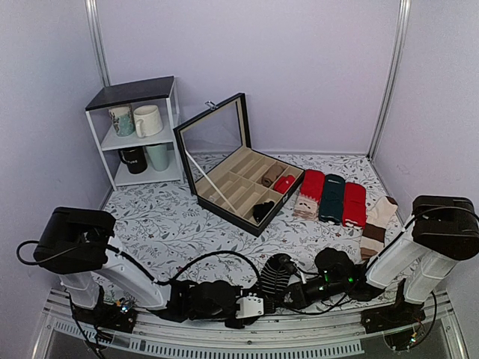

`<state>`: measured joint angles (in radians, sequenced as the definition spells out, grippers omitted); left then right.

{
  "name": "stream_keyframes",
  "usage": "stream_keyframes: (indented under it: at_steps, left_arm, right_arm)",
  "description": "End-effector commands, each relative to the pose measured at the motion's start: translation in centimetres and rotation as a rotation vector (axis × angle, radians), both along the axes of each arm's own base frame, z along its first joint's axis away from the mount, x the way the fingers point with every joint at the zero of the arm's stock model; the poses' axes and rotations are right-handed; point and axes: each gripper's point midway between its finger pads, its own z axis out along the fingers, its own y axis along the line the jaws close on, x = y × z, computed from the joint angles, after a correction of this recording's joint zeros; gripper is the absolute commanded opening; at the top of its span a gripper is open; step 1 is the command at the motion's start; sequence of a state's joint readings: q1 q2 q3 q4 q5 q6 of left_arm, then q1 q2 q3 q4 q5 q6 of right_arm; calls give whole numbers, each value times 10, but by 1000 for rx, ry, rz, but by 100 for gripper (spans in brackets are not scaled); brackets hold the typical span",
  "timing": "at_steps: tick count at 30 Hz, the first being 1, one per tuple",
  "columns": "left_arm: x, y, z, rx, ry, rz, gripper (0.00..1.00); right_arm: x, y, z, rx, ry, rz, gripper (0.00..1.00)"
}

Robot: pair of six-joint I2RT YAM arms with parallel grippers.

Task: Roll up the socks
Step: Roll the sock at the corner of the board.

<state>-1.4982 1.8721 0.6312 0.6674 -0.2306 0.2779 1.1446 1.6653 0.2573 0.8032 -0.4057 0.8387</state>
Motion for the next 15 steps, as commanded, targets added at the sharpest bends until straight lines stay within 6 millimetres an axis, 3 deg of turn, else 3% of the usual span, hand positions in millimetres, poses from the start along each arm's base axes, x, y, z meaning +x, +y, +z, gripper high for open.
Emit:
stream_keyframes:
  at_steps: [1,5,10,15]
  left_arm:
    - [9,9,-20,72,41,56,41]
    - [11,11,-25,96,56,70,30]
    - [8,16,-32,131,131,72,0]
    - [2,22,-33,145,232,66,0]
  right_arm:
    - [-27,-53,-62,-295,130,15,2]
    - [-27,-52,-59,-284,126,19,2]
    - [-25,-49,-51,-259,113,18,2]
    - [-18,-42,-34,-205,35,26,7]
